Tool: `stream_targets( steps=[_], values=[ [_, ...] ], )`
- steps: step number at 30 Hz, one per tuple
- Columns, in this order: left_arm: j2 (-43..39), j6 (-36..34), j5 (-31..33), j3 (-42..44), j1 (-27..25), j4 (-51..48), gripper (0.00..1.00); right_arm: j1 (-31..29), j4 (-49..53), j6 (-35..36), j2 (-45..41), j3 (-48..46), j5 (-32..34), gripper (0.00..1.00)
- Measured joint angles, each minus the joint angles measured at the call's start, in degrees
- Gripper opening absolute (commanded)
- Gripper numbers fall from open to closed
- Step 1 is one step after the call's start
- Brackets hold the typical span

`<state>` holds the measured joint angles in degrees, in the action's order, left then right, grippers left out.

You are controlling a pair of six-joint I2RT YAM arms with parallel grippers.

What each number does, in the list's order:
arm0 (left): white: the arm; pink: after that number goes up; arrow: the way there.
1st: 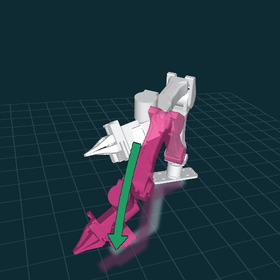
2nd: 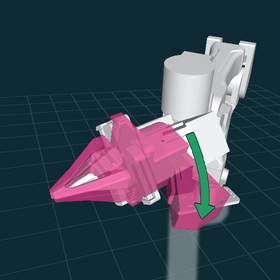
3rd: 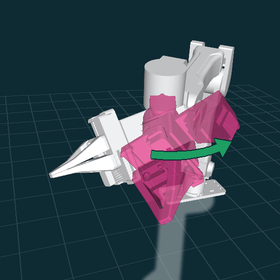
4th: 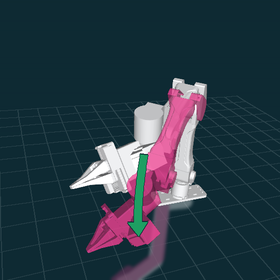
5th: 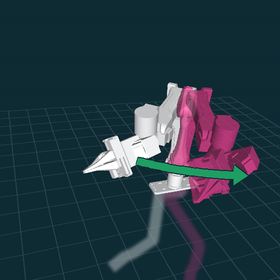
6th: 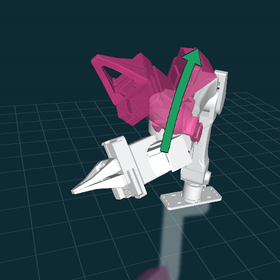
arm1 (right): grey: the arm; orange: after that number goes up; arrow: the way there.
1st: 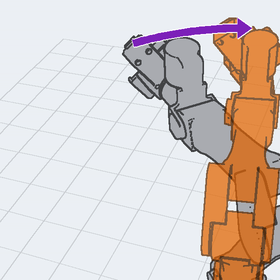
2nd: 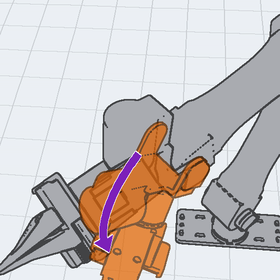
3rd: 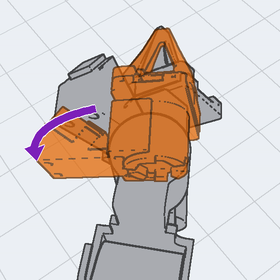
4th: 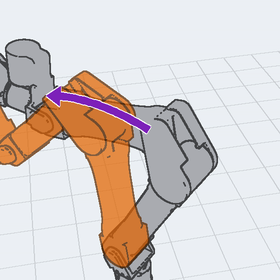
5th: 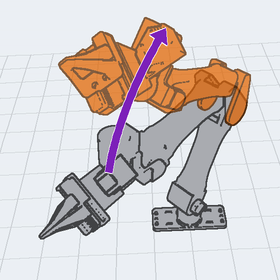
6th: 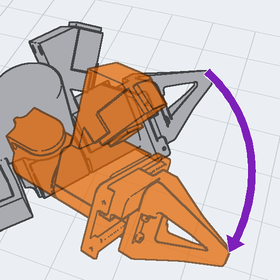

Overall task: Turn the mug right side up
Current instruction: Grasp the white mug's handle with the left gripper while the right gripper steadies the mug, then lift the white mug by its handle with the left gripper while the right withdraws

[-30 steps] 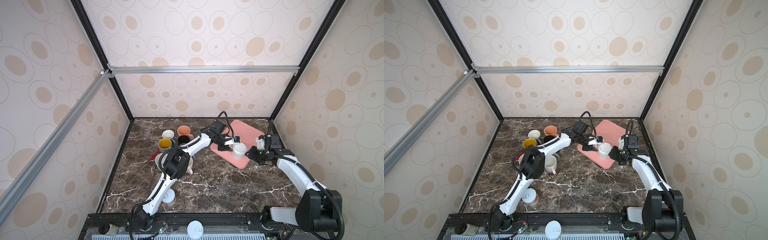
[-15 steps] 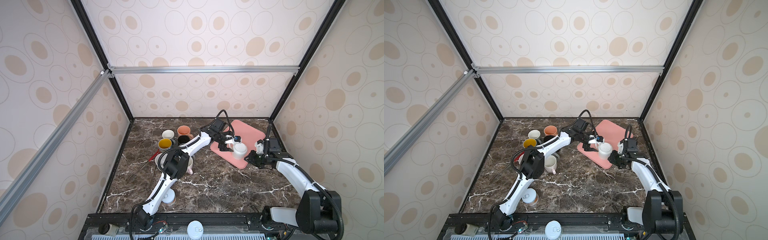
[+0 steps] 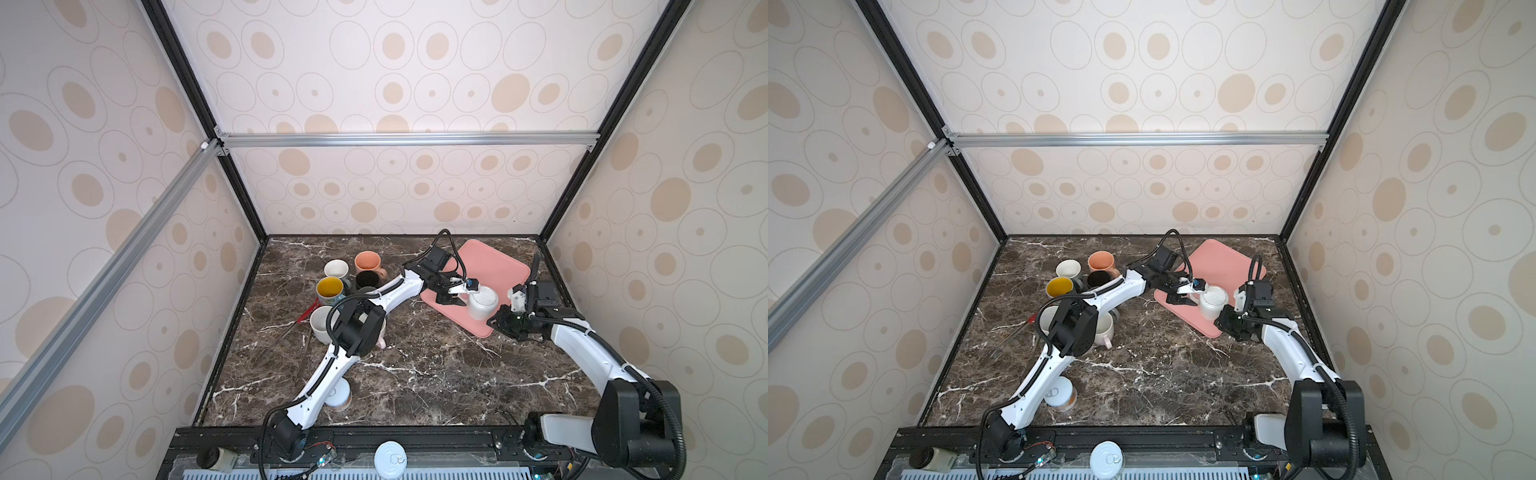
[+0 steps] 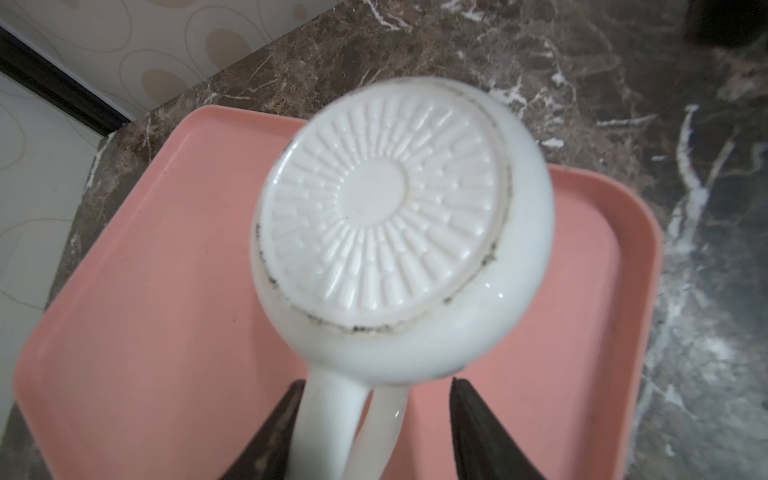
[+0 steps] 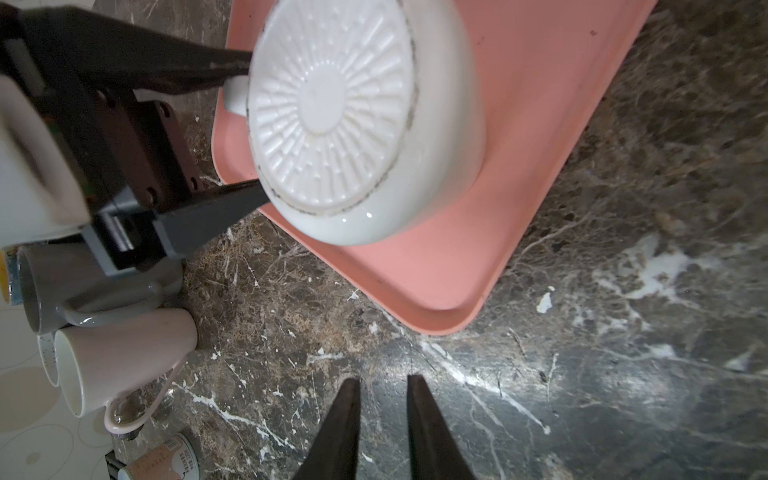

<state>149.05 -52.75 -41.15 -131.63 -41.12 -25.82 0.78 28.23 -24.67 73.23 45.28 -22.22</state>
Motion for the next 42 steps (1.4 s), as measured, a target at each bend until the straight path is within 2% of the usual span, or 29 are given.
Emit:
stream_targets(
  steps=[2, 9, 11, 13, 15, 16, 19, 22, 25, 31, 38, 42],
  values=[
    [-0.13, 0.96, -0.68, 0.0, -0.02, -0.92, 0.35, 0.0, -0.17, 0.02, 0.07, 0.0, 0.02, 0.24],
    [-4.55, 4.59, -2.8, 5.68, -0.15, -1.29, 0.34, 0.0, -0.44, 0.02, 1.36, 0.04, 0.17, 0.24],
    [-6.8, 5.73, -2.93, 8.79, -0.26, -0.17, 0.3, 0.0, -0.44, 0.02, 1.44, 0.04, 0.2, 0.24],
    [-9.07, 7.23, -2.95, 11.98, -0.44, 1.51, 0.21, 0.0, -0.46, 0.02, 1.44, 0.04, 0.2, 0.24],
    [-10.99, 8.74, -2.43, 14.84, -0.57, 3.52, 0.19, 0.0, -0.46, 0.02, 1.44, 0.02, 0.24, 0.24],
    [-11.74, 9.25, -2.47, 16.09, -0.57, 4.66, 0.19, 0.0, -0.48, 0.02, 1.44, 0.02, 0.26, 0.24],
    [-13.46, 10.82, -2.05, 19.61, -1.05, 6.75, 0.36, 0.0, -0.74, 0.0, 1.4, -0.11, 0.39, 0.24],
    [-13.84, 11.96, -0.5, 21.09, -1.75, 8.61, 0.38, 0.0, -0.87, -0.02, 1.2, -0.44, 0.42, 0.24],
    [-13.84, 12.7, 0.87, 21.51, -2.4, 9.35, 0.3, 0.0, -0.85, -0.2, 0.68, -0.83, 0.44, 0.25],
    [-13.84, 14.03, 2.08, 21.53, -2.99, 10.38, 0.0, 0.0, -0.79, -0.39, -0.63, -0.96, 1.11, 0.26],
    [-14.4, 16.06, 3.56, 22.25, -3.04, 10.97, 0.0, 0.0, -0.5, -1.25, -4.09, -1.27, 1.97, 0.31],
    [-16.55, 23.06, 4.5, 26.49, -2.84, 15.13, 0.0, 0.0, -0.61, -2.47, -6.36, -1.27, 2.62, 0.33]
  ],
)
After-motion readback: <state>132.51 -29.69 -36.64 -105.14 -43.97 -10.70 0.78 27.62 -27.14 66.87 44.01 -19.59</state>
